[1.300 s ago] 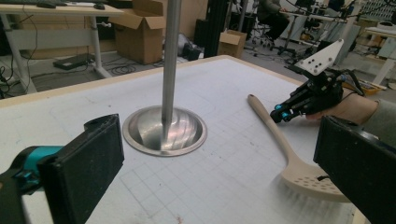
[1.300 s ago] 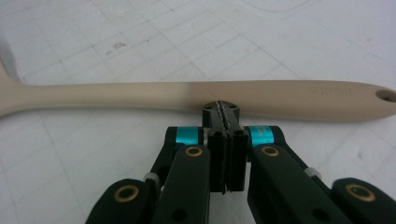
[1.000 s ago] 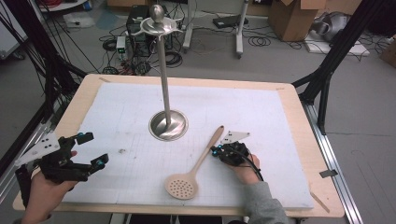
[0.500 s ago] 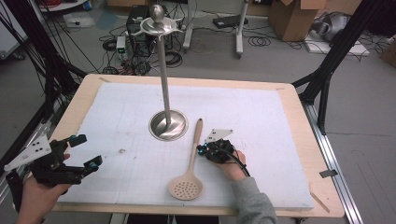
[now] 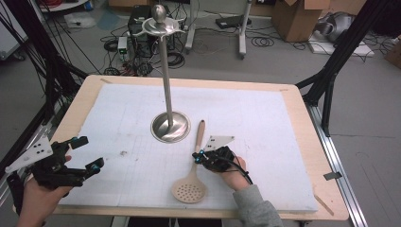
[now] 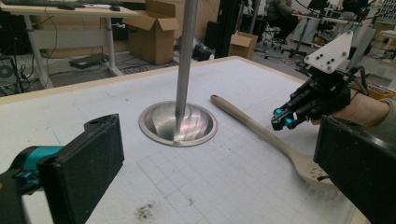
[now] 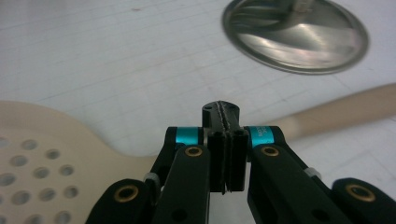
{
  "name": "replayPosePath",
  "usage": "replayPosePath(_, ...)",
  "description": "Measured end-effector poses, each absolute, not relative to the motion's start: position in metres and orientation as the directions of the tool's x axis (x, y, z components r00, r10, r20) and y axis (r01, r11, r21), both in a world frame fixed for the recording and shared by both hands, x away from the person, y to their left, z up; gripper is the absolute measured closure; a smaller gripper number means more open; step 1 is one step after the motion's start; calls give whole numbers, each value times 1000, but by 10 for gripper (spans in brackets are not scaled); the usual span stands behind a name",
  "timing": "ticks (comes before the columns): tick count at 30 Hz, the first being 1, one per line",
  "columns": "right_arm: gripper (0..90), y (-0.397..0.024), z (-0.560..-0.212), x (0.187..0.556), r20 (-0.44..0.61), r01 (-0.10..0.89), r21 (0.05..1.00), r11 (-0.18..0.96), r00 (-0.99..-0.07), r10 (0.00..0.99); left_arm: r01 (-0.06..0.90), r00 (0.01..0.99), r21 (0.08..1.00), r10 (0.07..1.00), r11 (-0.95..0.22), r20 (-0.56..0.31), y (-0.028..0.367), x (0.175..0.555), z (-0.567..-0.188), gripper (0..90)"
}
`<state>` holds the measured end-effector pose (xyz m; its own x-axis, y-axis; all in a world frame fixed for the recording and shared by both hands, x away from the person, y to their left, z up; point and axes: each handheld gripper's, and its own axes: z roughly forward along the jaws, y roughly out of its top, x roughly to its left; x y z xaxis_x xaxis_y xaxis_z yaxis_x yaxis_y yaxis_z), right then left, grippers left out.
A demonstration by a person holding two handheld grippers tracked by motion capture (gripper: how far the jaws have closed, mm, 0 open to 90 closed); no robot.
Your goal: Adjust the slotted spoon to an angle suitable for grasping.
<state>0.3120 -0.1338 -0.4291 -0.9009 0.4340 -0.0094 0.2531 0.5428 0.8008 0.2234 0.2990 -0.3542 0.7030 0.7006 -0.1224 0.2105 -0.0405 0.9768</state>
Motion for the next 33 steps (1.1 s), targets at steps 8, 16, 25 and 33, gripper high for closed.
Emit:
replayPosePath(8, 900, -114, -436, 304, -19, 227, 768, 599, -926, 376, 212, 706, 976, 698, -42, -123, 298, 225, -355, 21)
replayPosePath(16, 900, -103, -443, 299, -13, 214, 742, 636, -943, 333, 210, 705, 977, 699, -39, -123, 299, 224, -354, 21)
replayPosePath(25, 900, -106, -444, 297, -8, 210, 731, 650, -949, 315, 211, 707, 977, 695, -37, -127, 299, 225, -354, 21)
replayPosePath(33, 900, -119, -444, 294, -4, 207, 734, 646, -951, 308, 215, 710, 976, 692, -37, -130, 297, 227, -355, 21)
